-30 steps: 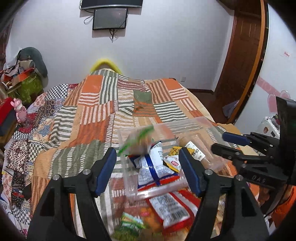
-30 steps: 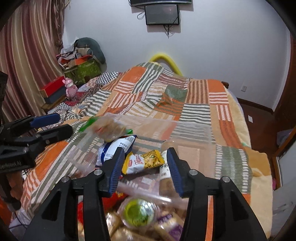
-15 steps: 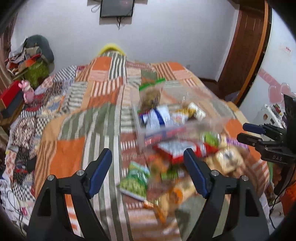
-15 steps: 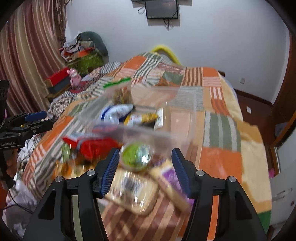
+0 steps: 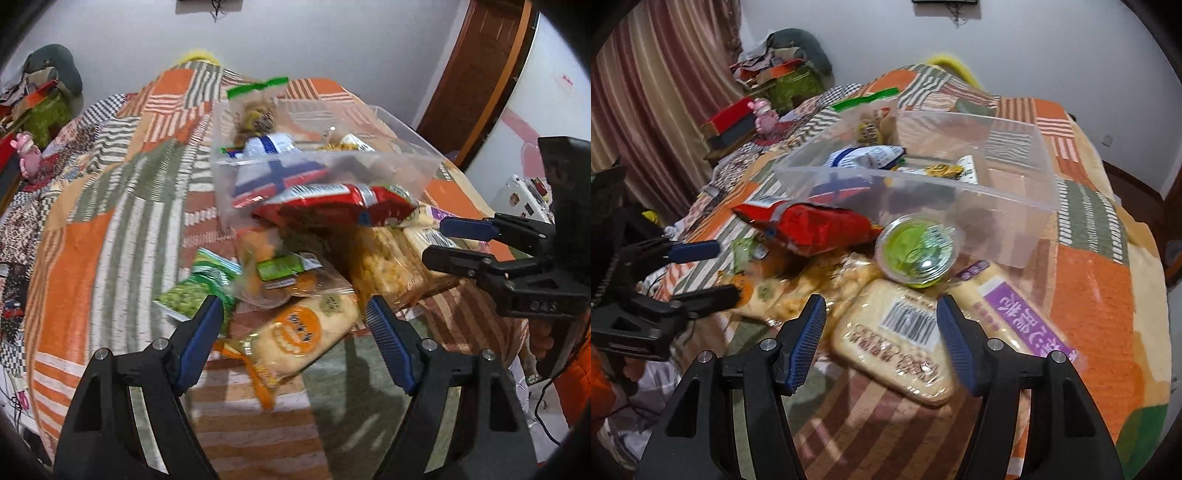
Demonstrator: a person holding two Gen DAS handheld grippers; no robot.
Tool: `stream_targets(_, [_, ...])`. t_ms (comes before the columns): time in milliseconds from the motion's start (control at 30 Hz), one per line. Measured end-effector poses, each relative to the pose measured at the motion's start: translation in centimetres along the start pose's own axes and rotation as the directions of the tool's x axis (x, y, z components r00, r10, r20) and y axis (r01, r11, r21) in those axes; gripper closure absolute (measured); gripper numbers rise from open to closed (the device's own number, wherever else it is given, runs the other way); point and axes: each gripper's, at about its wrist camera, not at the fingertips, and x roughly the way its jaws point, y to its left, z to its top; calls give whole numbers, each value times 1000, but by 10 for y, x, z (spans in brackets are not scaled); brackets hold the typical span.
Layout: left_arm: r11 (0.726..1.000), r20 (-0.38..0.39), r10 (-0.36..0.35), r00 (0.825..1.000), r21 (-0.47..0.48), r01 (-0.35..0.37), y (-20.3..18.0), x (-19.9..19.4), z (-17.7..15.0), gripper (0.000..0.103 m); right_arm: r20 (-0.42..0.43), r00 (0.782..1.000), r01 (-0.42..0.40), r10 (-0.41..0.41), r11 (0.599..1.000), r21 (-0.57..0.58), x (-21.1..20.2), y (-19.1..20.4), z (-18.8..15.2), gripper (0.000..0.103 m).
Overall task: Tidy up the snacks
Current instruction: 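Grasp the bread loaf with right tool while left tool grasps the stick-snack pack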
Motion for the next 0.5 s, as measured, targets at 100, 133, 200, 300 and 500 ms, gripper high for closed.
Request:
stream_targets(100, [1000, -23, -17, 1000, -6, 16, 0, 10, -2, 23, -8, 1000, 9, -9, 1000, -28, -2, 5, -6, 44])
stream_targets(133, [1000, -33, -26, 999, -13, 26, 0, 13, -3, 23, -8, 1000, 13, -13, 999, -36, -3, 6, -7, 44])
stream_targets(200, [999, -55, -48, 997, -23, 47, 0, 17, -6, 24, -9, 1000, 12, -12, 999, -34, -5, 4, -8, 44])
stream_targets(300, [997, -76, -77, 994, -30, 75, -2, 18, -13, 26, -2, 1000, 16, -16, 1000, 13, -4, -4, -2, 44])
stream_targets(500, [996, -87, -91, 992, -15, 90, -9, 15, -20, 28, -28, 999, 28, -27, 999, 43, 13, -13, 9, 40])
